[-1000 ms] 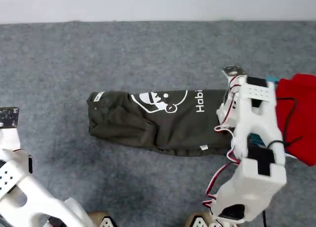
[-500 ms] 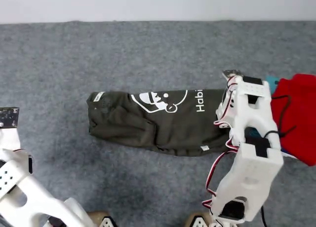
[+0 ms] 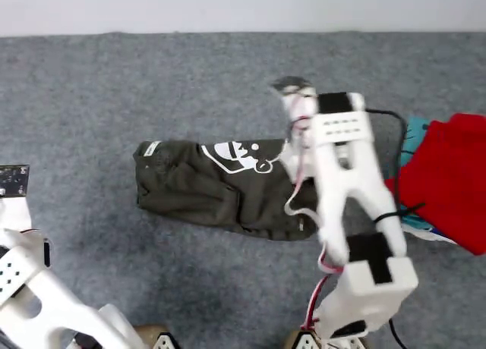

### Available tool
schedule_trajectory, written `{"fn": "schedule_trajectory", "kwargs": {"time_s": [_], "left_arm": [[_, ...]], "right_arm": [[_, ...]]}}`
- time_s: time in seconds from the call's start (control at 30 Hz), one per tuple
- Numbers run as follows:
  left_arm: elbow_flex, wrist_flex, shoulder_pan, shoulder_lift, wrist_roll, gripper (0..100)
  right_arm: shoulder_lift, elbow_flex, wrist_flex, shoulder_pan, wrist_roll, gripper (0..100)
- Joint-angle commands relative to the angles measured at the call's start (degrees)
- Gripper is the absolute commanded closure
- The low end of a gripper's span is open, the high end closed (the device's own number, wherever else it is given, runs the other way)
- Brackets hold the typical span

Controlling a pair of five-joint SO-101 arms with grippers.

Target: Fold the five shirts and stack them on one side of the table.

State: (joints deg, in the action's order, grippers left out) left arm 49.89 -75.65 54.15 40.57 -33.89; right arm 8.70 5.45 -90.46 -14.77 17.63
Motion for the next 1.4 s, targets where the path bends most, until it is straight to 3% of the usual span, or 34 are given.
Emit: {"fn": "schedule_trajectory", "kwargs": {"time_s": [0.0,0.43,0.6,0.73,0.93,1.03,1.2,1.37], "left_arm": [[-0.4,-0.1,-0.3,2.0,-0.4,98],[-0.2,-0.1,-0.3,2.0,-0.4,98],[0.7,0.1,-0.3,2.0,-0.4,98],[3.2,0.1,-0.3,2.0,-0.4,98],[4.6,0.2,-0.3,2.0,-0.4,98],[4.4,0.2,-0.3,2.0,-0.4,98],[4.4,0.2,-0.3,2.0,-0.4,98],[4.4,0.2,-0.3,2.0,-0.4,98]], "right_arm": [[-6.1,3.7,-0.2,-8.3,0.4,98.9],[2.1,4.6,19.4,-25.1,1.0,98.8],[10.3,11.6,20.6,-28.5,1.1,98.7],[19.3,24.0,17.1,-30.3,1.1,96.5],[31.3,46.2,4.6,-34.6,2.6,81.4],[35.4,56.6,-2.5,-35.6,2.5,78.9],[39.7,69.5,-12.7,-32.9,2.6,80.3],[40.9,68.1,-12.4,-26.7,3.6,99.5]]}}
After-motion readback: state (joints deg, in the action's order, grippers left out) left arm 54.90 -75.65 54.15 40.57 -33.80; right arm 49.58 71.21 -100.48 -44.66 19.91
